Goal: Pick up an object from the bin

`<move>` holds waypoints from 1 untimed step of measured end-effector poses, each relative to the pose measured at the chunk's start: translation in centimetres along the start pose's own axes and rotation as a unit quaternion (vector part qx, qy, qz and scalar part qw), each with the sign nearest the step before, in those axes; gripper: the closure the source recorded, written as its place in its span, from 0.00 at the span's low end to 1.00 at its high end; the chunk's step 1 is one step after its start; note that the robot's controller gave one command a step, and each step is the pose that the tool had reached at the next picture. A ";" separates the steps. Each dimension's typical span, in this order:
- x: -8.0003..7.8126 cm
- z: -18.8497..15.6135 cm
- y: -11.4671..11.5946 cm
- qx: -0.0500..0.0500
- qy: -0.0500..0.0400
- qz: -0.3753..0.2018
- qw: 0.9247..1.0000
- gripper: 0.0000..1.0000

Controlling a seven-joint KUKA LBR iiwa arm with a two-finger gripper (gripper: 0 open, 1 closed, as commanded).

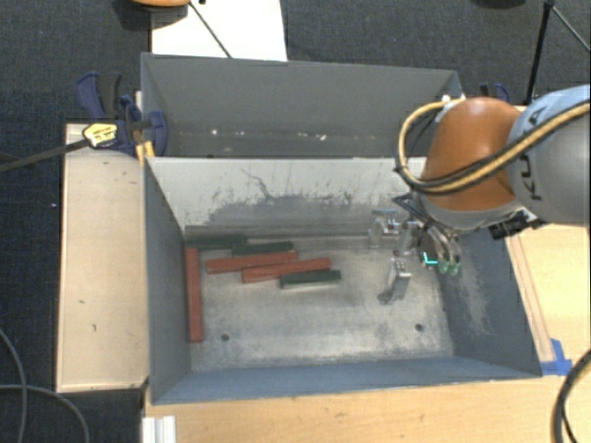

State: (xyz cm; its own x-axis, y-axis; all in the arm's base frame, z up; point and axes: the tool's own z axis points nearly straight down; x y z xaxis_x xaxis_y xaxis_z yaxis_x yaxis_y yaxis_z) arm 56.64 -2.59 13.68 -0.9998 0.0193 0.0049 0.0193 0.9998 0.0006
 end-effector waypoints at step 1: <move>-0.2 -0.4 0.0 0.000 -0.004 0.000 1.000 0.00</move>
Offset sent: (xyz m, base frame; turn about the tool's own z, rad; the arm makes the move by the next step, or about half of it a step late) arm -0.0032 0.0855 -0.0607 -0.1332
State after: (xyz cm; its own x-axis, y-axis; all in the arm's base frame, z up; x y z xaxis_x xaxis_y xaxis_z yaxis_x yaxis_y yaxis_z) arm 56.84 -2.59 14.07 -0.9998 0.0187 -0.0027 0.0187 0.9998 0.0002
